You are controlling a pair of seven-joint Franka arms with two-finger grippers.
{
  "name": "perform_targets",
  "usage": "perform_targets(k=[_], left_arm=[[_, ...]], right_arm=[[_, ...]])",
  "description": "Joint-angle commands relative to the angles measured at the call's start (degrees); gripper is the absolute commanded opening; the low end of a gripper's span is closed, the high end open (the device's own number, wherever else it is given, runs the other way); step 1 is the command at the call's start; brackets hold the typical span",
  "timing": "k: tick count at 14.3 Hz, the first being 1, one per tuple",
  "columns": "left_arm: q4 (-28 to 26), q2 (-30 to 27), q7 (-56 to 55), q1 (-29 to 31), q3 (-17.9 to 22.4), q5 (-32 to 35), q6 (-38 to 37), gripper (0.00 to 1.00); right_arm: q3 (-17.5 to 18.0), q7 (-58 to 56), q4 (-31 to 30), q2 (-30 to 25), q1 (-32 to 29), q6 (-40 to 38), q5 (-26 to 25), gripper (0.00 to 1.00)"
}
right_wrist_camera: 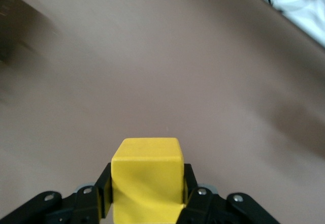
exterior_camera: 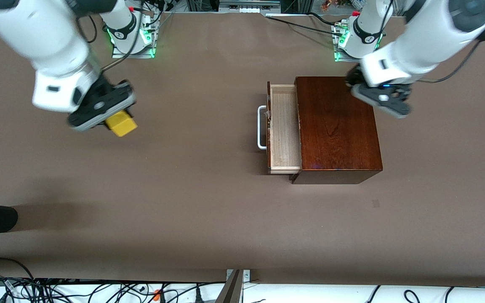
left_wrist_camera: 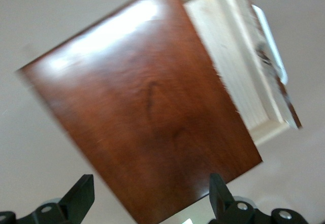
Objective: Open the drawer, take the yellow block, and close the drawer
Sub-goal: 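Lift the cube out with the right gripper while the left gripper returns, then lower the cube with the right gripper while the left gripper reaches the drawer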
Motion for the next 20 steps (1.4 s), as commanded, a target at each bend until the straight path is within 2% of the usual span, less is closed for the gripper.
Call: perform_targets(k=[1, 3, 6, 8, 11, 13, 16, 20], left_arm=[[3.70, 4.37, 10.06, 0.28, -5.14, -1.84, -1.03, 1.00], [4.93, 7.62, 17.27, 0.28, -8.65, -2.29, 1.15, 1.00], [4.94, 12.02, 24.06, 0.19, -16.03, -1.42, 10.37, 1.00], [4.59, 16.06, 29.41, -0.24, -19.12, -0.62, 17.48, 1.00], [4.50, 20.99, 32.42, -6.12, -19.30, 7.95, 26.11, 1.00], [4.15, 24.23, 32.34, -9.37, -19.30, 13.95, 30.24, 1.00], [3.97, 28.81, 32.25, -9.91, -19.30, 17.74, 32.90, 1.00], [3.27, 31.80, 31.46, -10.88, -19.22, 21.43, 34.30, 1.00]], right_arm=[[1.39, 2.26, -9.43, -3.24, -4.88, 3.63, 0.98, 0.00], [1.39, 2.35, -14.62, -3.24, -7.96, 7.32, 1.06, 0.00], [1.30, 4.44, -21.92, -2.36, -10.78, 13.91, 1.42, 0.00], [1.22, 7.00, -25.70, -0.43, -12.36, 18.74, 1.42, 0.00], [0.86, 8.33, -28.96, 3.86, -15.34, 26.03, 1.50, 0.00], [0.86, 8.33, -29.67, 6.95, -16.75, 29.47, 3.95, 0.00], [0.78, 8.33, -31.94, 9.59, -17.37, 34.74, 4.76, 0.00], [0.78, 8.33, -33.27, 13.02, -17.90, 39.32, 4.84, 0.00]])
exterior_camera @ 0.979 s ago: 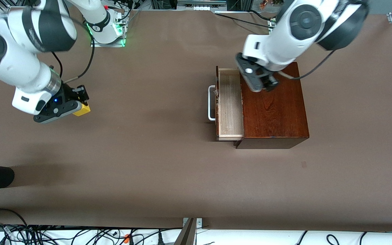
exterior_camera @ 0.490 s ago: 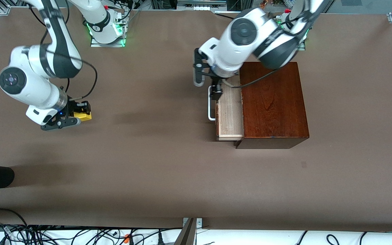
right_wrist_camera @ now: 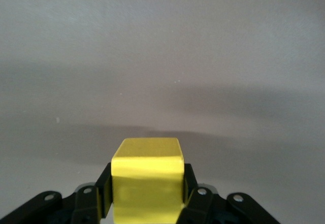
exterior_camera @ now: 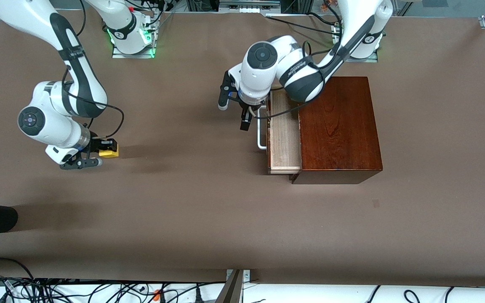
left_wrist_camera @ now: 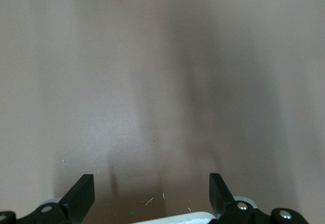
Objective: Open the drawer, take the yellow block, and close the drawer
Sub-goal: 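Lower the cube with the right gripper while the left gripper reaches the drawer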
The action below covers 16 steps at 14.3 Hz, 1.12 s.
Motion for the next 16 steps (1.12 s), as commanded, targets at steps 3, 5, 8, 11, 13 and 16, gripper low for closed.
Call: perform_targets(k=[3, 5, 8, 11, 13, 16], left_arm=[[-0.05, 2.36, 0.76, -0.17, 0.22, 5.65, 0.50, 1.00], [-0.75, 2.36, 0.76, -0.08, 0.57, 7.06, 0.07, 1.00], [-0.49, 2.18, 0.76, 0.71, 0.66, 7.07, -3.17, 1.00], [-0.32, 1.83, 0.76, 1.94, 1.10, 7.07, -6.87, 1.00], [-0.14, 1.57, 0.85, 3.25, 1.10, 7.07, -8.54, 1.00], [-0.05, 1.57, 1.11, 5.28, 1.10, 7.07, -9.34, 1.00]], right_arm=[[0.78, 0.55, -2.61, 2.21, -1.52, 5.94, 0.89, 0.00], [0.78, 0.81, -2.70, 2.39, -1.60, 6.04, 0.98, 0.11], [0.87, 0.81, -2.70, 2.57, -1.61, 6.13, 0.98, 0.87], [0.95, 0.72, -2.18, 0.91, -1.61, 5.43, 0.89, 1.00], [1.39, 0.55, -1.74, -2.33, -1.61, 4.90, 0.80, 1.00], [1.92, 0.55, 1.42, -7.87, -1.61, -2.01, 0.72, 1.00]])
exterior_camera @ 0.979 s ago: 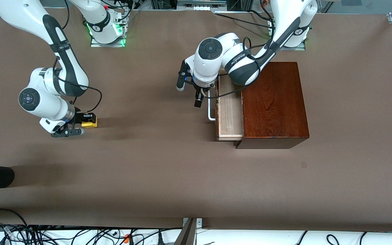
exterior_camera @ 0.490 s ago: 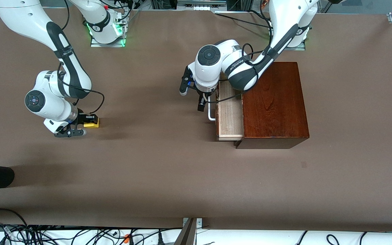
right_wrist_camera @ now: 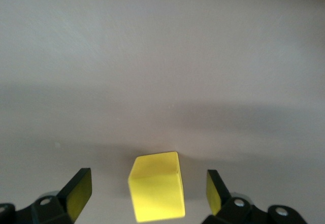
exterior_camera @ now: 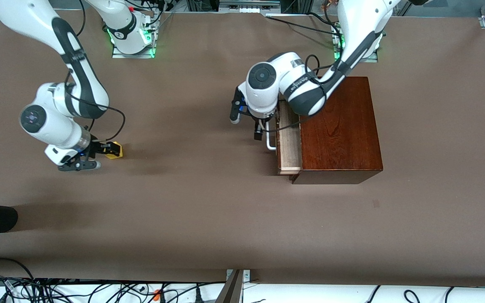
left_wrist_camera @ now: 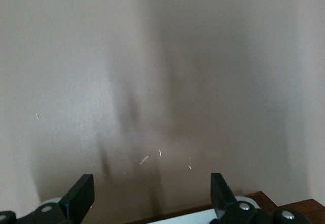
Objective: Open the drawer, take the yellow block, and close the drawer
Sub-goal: 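Push the drawer shut with the left gripper while the right gripper withdraws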
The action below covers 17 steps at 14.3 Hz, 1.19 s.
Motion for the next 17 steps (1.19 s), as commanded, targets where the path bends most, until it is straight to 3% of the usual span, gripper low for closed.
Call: perform_targets(k=[1, 9, 12, 17], left_arm=[[-0.34, -1.27, 2.02, 2.96, 0.82, 1.74, -3.09, 1.00], [-0.25, -1.71, 2.72, 4.73, 0.73, 1.83, -4.15, 1.00], [-0.25, -1.89, 2.72, 4.73, 0.47, 1.74, -4.15, 1.00], [0.27, -5.57, 1.84, 4.73, -0.06, 0.69, -5.29, 1.00]], right_arm=[[1.54, -0.12, 2.61, -7.20, -0.94, -8.41, 0.58, 1.00], [2.78, -0.12, 12.37, -21.88, -1.03, -32.58, 1.02, 1.00], [2.69, 1.28, 18.86, -22.42, -1.03, -41.37, 3.65, 1.00], [2.16, 0.76, 21.95, -21.46, -1.03, -42.80, 3.48, 1.00]])
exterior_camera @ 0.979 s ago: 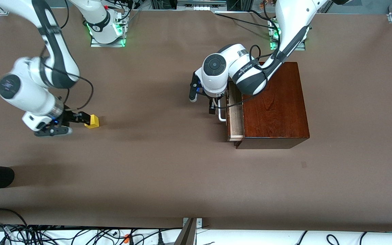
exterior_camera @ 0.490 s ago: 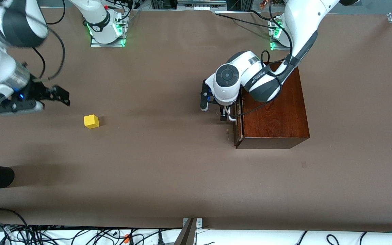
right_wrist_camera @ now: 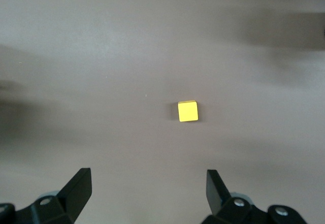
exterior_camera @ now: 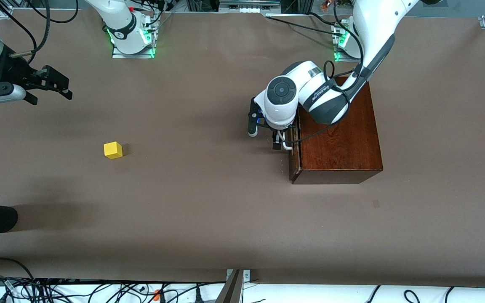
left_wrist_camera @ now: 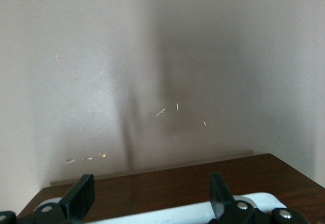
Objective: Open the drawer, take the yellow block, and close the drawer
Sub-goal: 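Push the drawer shut with the left gripper while the right gripper withdraws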
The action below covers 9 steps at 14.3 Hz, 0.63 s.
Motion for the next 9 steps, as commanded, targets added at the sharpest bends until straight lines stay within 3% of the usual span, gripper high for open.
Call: perform_targets(k=[1, 4, 9], left_arm=[[0.85, -4.32, 0.46, 0.08, -0.38, -0.45, -2.76, 1.00], [5.06, -8.01, -2.51, 0.08, -0.56, -8.35, -11.08, 1.00], [17.89, -12.86, -15.52, 3.22, 0.06, -8.46, -34.63, 1.00]], right_arm=[[0.33, 0.06, 2.86, 1.91, -1.02, -1.61, 0.71, 1.00], [0.33, 0.24, 4.79, 3.05, -1.11, -1.88, -0.25, 1.00], [-0.19, -0.03, 5.94, 3.76, -1.19, -3.36, -0.96, 1.00]])
